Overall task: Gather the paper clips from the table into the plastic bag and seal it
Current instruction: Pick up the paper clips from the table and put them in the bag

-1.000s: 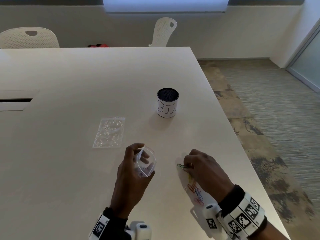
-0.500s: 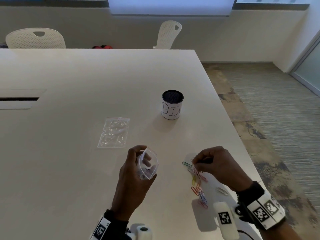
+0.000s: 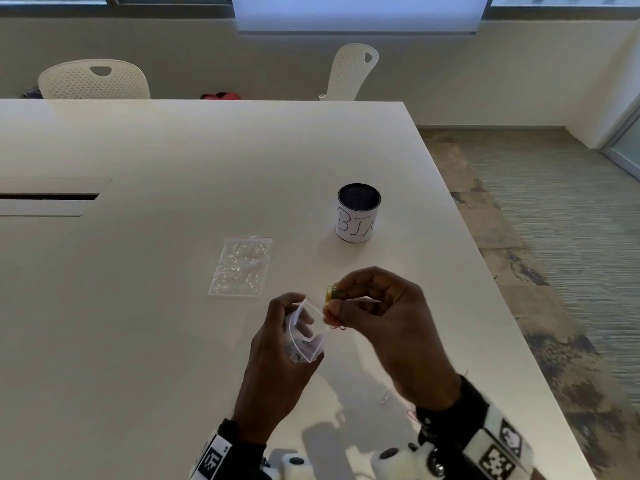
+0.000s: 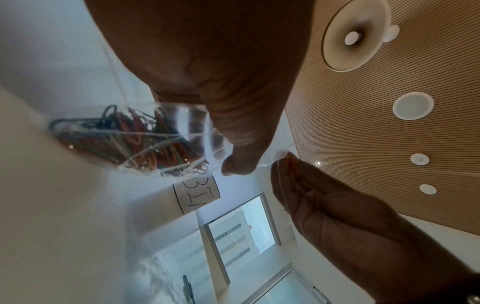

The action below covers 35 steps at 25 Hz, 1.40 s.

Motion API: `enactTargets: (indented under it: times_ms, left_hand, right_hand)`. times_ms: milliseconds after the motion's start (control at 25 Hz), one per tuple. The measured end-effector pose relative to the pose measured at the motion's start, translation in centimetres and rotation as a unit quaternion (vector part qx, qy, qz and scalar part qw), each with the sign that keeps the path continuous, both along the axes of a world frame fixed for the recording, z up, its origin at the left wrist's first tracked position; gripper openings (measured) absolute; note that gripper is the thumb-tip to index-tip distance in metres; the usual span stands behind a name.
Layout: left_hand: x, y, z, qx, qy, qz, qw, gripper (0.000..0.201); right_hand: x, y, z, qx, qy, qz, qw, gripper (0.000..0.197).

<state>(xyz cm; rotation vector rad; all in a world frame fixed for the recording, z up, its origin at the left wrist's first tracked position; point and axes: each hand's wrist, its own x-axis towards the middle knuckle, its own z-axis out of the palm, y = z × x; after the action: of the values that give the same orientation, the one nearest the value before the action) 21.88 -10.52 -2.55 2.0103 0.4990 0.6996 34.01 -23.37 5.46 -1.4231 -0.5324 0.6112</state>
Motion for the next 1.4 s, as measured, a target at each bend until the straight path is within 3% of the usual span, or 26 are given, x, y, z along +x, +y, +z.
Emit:
enactTargets:
  times_ms: [280,440,880,1040,1160,1240,1320,1400]
  left_hand:
    - [0.0,0.1,0.0,-0.026,0.023,0.010,0.999,0.070]
    - [0.0,0.1,-0.1,-0.014,0.029,0.013,0.999,0.067]
    - [-0.2,-0.1,0.2,-0.027,-0.010,0.004,1.000,0.059]
    - [-0.3,0.0,0.0,-0.031,-0.010,0.011,0.999,0.060]
    - [-0.3,0.1,-0.1,-0.023,-0.007,0.007,1.000,0.064]
    - [-0.3,0.1,-0.1,-0.024,-0.008,0.005,1.000,0.063]
    - [-0.3,0.0,-0.1,-0.028,-0.011,0.004,1.000,0.061]
    - [-0.2,-0.2,0.1,-0.034,-0.009,0.006,0.999,0.060]
  right_hand:
    - [-2.6,2.0,-1.0,-0.077,-0.139,-0.033,0.987,0.029]
    - [-2.6,1.7,-1.2,-0.103,-0.193,-0.029,0.975,0.017]
    - [0.4,-1.0,0.2,-0.089,-0.234,-0.021,0.968,0.013]
    - [4.7,-6.0,-0.9,-0.263,-0.296,-0.027,0.918,0.014]
    - [6.3,-10.2,-3.2,-0.457,-0.285,0.048,0.841,0.051]
    - [5.9,-12.3,-4.5,-0.528,-0.270,0.089,0.800,0.072]
    - [4.8,-13.5,-5.1,-0.550,-0.261,0.102,0.787,0.081]
    - [3.5,-13.5,-5.2,-0.550,-0.242,0.112,0.792,0.082]
